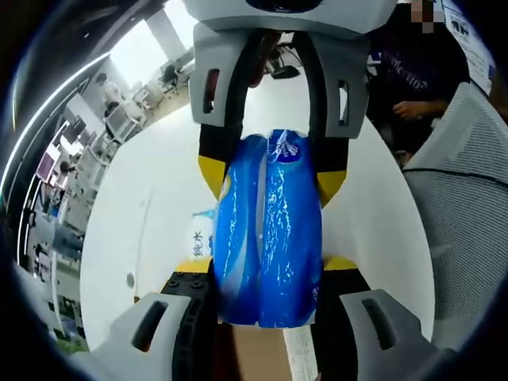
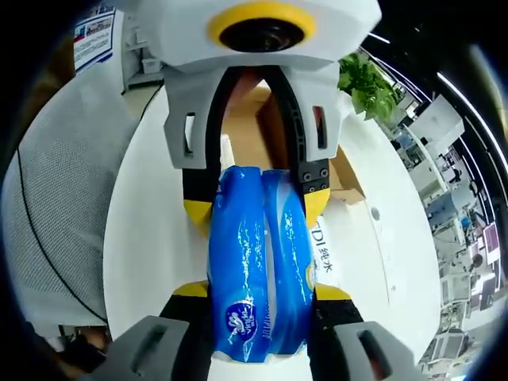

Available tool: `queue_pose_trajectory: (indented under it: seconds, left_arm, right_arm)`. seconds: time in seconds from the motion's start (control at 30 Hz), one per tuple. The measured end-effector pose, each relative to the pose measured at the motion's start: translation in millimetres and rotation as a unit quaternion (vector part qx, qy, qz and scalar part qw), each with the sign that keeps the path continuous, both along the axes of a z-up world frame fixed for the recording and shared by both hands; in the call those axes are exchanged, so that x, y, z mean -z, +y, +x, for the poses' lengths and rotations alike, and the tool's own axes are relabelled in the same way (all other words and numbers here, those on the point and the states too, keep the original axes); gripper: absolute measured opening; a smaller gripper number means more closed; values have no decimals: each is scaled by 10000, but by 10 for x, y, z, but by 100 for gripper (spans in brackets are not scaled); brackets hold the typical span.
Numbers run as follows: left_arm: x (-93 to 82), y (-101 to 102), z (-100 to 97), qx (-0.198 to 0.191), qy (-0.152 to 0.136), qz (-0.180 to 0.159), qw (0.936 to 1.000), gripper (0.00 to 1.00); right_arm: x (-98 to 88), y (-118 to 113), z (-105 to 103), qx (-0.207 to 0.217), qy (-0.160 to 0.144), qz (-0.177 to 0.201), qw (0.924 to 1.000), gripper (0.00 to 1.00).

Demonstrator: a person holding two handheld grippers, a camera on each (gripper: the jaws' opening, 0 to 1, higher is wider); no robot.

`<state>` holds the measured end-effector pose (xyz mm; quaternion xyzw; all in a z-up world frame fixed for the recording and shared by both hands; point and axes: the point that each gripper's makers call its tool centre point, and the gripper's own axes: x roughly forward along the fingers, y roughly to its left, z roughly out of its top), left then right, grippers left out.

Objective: Operate the shoe box by opening the lid, removing the specified soft item, and placing it in the target area until the item is outside and the box remains undamaged.

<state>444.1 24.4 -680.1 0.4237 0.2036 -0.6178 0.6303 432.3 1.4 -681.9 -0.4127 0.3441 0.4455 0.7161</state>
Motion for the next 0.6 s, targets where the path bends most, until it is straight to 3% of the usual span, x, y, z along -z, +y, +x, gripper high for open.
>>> queue_pose_trajectory:
  seconds: [0.6]
  left_arm:
    - [28, -527, 156, 53, 54, -176, 9998, 48]
  right_arm:
    - [23, -524, 158, 9, 56, -192, 9998, 43]
